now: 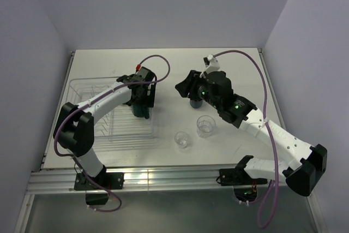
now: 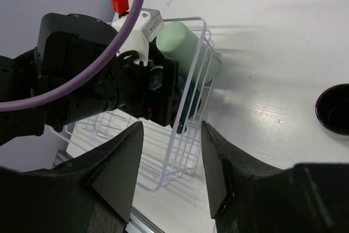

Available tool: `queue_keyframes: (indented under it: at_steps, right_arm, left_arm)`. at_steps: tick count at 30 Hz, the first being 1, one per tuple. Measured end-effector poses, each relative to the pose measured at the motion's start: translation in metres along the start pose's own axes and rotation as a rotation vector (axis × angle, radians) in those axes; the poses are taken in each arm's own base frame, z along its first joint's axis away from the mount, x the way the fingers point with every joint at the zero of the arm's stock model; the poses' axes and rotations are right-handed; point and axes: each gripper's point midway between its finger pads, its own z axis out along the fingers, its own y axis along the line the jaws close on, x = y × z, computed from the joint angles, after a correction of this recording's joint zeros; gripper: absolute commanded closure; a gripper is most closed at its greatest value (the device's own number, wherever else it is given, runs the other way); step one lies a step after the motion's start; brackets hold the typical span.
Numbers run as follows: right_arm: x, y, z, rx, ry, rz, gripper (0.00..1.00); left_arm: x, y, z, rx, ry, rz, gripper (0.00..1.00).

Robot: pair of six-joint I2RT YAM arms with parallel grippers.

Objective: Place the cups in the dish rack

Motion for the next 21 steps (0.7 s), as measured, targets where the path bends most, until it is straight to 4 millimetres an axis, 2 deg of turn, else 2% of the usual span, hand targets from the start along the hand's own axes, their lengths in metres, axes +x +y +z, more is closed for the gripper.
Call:
queue_keyframes:
  at_steps: [13, 21]
  right_arm:
    - [-0.003, 0.005, 0.004, 0.004, 0.01, -0.014, 0.46]
    - [-0.001, -0.007, 0.011, 0.089, 0.029, -0.044, 0.47]
  left_arm:
    - [-0.013, 0.001, -0.028, 0.049, -0.07, -0.027, 0.03]
    - [-0.021, 0.005, -0.053, 0.083, -0.125, -0.048, 0.03]
